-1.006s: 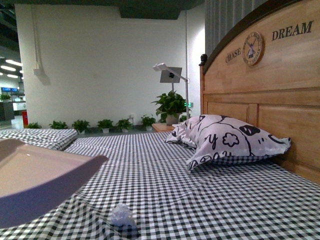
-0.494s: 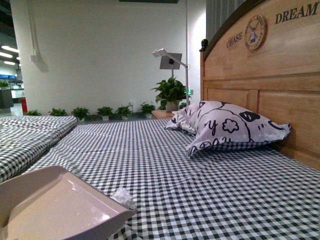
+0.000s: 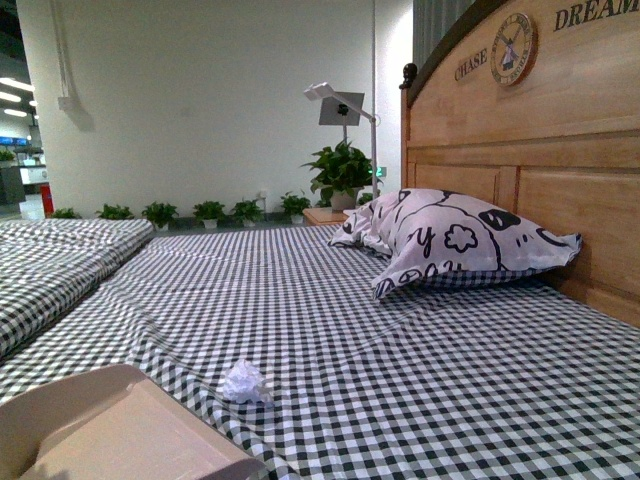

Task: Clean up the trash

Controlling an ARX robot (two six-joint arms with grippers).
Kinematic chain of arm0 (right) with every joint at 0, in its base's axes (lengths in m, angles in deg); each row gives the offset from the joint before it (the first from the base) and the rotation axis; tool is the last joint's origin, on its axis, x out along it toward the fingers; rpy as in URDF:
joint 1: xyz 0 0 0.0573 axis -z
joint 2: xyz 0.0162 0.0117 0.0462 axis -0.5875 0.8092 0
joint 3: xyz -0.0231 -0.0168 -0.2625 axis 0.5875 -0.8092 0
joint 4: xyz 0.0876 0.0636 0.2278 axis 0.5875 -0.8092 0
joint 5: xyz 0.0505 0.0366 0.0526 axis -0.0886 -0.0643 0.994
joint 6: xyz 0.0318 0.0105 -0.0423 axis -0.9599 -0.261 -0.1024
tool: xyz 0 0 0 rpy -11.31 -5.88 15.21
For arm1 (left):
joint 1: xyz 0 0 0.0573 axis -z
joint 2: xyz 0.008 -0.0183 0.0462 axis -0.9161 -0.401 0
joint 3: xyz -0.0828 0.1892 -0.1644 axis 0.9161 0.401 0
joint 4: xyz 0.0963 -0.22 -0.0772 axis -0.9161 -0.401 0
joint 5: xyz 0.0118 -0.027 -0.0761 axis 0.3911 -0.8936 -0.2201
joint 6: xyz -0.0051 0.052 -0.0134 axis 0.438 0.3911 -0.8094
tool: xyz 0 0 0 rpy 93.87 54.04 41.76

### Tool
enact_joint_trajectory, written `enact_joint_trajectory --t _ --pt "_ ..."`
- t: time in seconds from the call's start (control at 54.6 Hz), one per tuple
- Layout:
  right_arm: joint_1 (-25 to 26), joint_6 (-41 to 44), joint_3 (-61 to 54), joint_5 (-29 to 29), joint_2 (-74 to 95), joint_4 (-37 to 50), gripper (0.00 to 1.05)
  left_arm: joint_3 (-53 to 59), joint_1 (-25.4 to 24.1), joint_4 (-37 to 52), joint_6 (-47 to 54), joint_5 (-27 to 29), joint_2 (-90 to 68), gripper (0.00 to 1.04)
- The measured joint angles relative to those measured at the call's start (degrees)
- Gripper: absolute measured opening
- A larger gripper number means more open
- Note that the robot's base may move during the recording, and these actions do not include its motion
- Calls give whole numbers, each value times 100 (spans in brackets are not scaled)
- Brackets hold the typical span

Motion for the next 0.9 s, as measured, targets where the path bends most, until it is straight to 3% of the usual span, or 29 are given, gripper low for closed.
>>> enact_joint_trajectory --t 0.897 --pt "0 0 0 2 2 -2 20 -313 173 -31 330 179 -649 26"
